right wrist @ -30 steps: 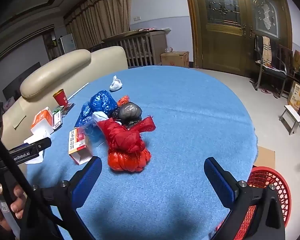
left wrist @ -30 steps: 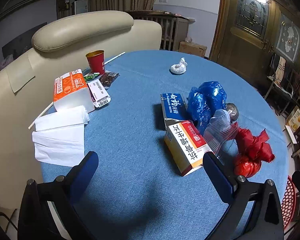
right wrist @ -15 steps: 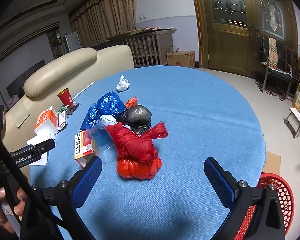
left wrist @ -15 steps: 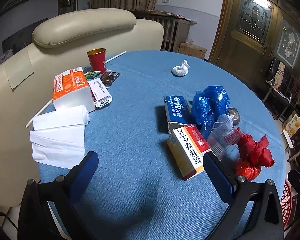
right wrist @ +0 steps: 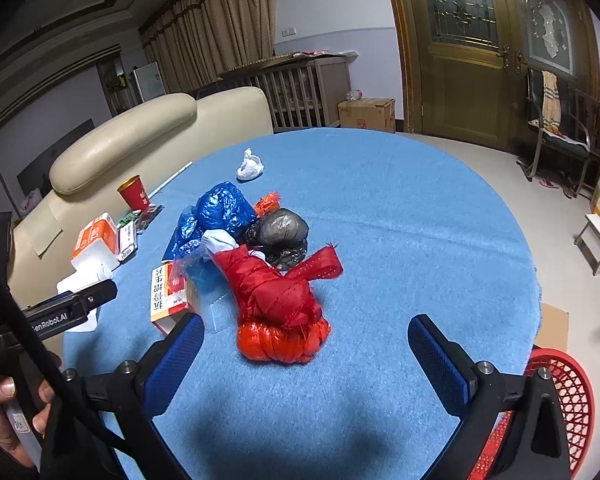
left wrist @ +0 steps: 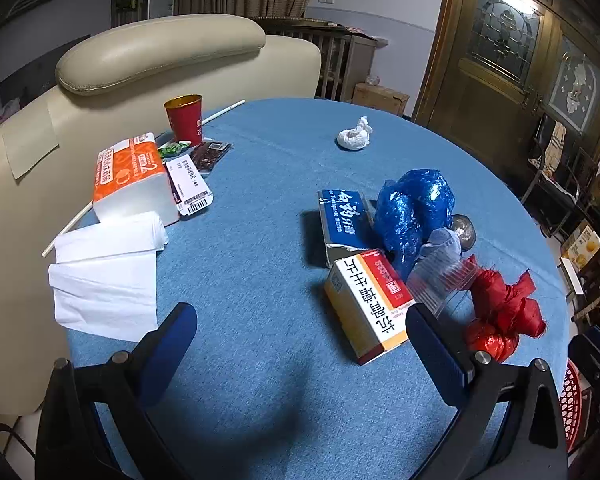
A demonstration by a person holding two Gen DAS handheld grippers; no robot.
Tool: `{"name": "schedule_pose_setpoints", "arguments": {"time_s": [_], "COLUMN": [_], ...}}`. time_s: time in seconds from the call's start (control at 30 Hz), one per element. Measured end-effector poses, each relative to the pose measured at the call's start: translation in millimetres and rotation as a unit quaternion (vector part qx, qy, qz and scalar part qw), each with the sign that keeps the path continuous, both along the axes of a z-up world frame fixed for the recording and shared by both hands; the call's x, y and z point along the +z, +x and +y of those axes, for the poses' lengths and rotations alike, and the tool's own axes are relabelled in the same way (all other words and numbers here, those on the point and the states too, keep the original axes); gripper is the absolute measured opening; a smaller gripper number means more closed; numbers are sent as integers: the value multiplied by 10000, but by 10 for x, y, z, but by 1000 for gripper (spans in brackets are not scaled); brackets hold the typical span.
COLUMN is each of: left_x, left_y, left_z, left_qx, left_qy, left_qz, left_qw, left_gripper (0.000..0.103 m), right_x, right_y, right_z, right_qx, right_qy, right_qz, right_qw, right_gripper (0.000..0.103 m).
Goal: Collect trash
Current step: 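Move the right gripper toward the red plastic bag bundle, then grasp the red bag with the right gripper while the left grasps the clear plastic box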
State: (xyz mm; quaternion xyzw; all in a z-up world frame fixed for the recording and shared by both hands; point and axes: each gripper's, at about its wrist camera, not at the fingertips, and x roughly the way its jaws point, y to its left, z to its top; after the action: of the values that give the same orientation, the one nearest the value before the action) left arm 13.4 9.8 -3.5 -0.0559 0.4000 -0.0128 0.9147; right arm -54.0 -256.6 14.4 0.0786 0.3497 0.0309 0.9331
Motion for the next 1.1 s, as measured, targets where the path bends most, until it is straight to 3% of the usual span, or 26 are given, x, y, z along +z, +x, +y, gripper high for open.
{"name": "schedule_pose_setpoints", "arguments": {"time_s": [0.43,0.93,1.03,1.1], "left_x": [31,-13,-14,-16], "left_y": [-2,112,122,133], "left_z": [37,-30,-34,-35], "left_qx": [-103,-283,-314,-349], "left_qy": [-138,-152,-165,-179], "left_qz": [56,165,127,133], "left_qw": [9998,9993,9993,9991], "left_gripper": [103,103,103,103], "right_x": [11,-111,-165,-219], "right_y": [87,529,649,750], "right_z": [63,187,231,272], "right_qx": [176,557,653,748], "right_qy": [-40,-122,-245,-353], "right_qz": [-14,175,232,311], "right_qw": [9998,9982,9973,9961], "right_gripper": [103,101,98,86]}}
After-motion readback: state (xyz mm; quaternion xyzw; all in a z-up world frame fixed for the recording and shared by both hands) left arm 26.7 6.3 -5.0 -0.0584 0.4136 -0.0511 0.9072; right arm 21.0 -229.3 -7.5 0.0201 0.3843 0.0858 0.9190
